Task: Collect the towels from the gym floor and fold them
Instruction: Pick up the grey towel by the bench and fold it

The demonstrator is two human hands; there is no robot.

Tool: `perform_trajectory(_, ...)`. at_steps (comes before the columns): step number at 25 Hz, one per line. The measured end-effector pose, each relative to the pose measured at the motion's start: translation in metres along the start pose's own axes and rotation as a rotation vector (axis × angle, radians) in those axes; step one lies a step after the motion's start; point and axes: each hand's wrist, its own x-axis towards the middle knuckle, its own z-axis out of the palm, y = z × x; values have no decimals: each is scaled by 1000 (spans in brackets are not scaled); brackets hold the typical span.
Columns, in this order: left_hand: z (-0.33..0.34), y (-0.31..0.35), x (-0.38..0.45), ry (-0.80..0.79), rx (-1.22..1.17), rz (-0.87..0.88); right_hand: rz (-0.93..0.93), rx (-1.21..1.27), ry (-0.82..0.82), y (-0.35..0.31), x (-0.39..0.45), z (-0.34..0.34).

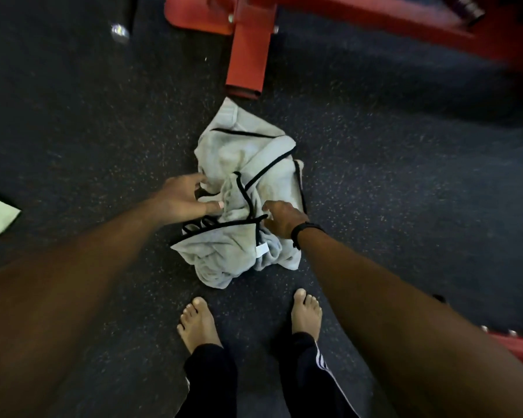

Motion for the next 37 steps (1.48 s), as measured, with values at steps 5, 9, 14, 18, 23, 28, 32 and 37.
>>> perform_trajectory(5,21,-37,17,-10,27,-27,-17,-35,-7,-3,39,42)
perform_trajectory(9,-2,-33,2,19,39,-56,-12,82,129,-12,16,4)
perform_trajectory(14,-76,36,-65,133,69,12,-149,-17,290,-46,-69,-123)
perform_trajectory(18,-169,116,-135,259,129,95,-290,-177,408,-103,-159,-269)
perform_trajectory(23,-292,225,-256,459,116,210,-529,-341,632,-180,-308,-439)
perform_trajectory(28,-391,297,-404,691,101,235,-681,-490,853,-259,-470,-571)
perform_trajectory(32,-447,326,-513,852,102,259,-805,-547,1034,-315,-581,-640)
perform_trajectory(37,-484,342,-654,1054,137,256,-981,-548,1253,-373,-709,-677)
